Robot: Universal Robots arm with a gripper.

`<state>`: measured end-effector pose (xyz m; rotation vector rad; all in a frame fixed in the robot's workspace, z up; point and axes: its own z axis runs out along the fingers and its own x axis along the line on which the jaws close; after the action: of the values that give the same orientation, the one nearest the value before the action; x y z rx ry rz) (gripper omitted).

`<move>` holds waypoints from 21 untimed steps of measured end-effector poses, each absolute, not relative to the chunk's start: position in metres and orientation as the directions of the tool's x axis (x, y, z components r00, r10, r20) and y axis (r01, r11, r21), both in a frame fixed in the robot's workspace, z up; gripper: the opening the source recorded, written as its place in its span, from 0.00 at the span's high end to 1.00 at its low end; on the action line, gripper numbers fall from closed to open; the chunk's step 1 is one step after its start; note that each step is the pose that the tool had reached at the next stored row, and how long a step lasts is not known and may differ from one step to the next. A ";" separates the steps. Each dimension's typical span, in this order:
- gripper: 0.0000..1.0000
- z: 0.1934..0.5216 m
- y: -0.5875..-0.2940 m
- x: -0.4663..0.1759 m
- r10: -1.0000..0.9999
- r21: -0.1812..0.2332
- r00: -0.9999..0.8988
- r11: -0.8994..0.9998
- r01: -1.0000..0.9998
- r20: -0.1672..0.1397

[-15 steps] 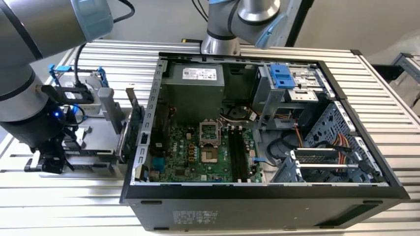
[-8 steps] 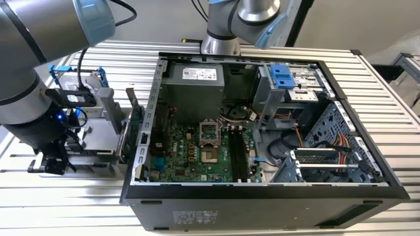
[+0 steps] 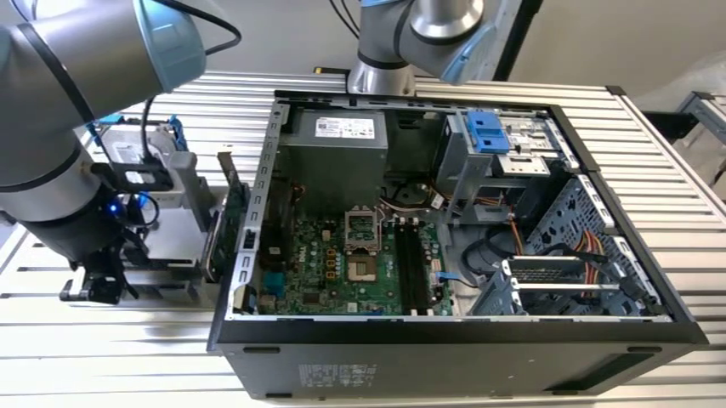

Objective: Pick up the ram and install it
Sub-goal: 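Pick up the ram and move it above insertion slot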

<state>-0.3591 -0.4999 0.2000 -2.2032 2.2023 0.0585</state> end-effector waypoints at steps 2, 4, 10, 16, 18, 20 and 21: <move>0.00 0.198 -0.500 -0.359 -0.999 0.008 -0.001 0.001 -1.000 -0.045; 0.00 0.196 -0.501 -0.359 -0.999 0.008 -0.003 0.002 -1.000 -0.045; 0.00 0.190 -0.503 -0.359 -0.999 0.008 -0.008 0.007 -1.000 -0.045; 0.00 0.188 -0.503 -0.359 -0.999 0.008 -0.009 0.009 -1.000 -0.045; 0.00 0.187 -0.503 -0.359 -0.999 0.008 -0.009 0.009 -1.000 -0.045; 0.00 0.187 -0.503 -0.359 -0.999 0.008 -0.009 0.009 -1.000 -0.045; 0.00 0.187 -0.503 -0.359 -0.999 0.008 -0.009 0.009 -1.000 -0.045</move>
<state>-0.3591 -0.5035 0.1867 -2.1928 2.2123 0.0582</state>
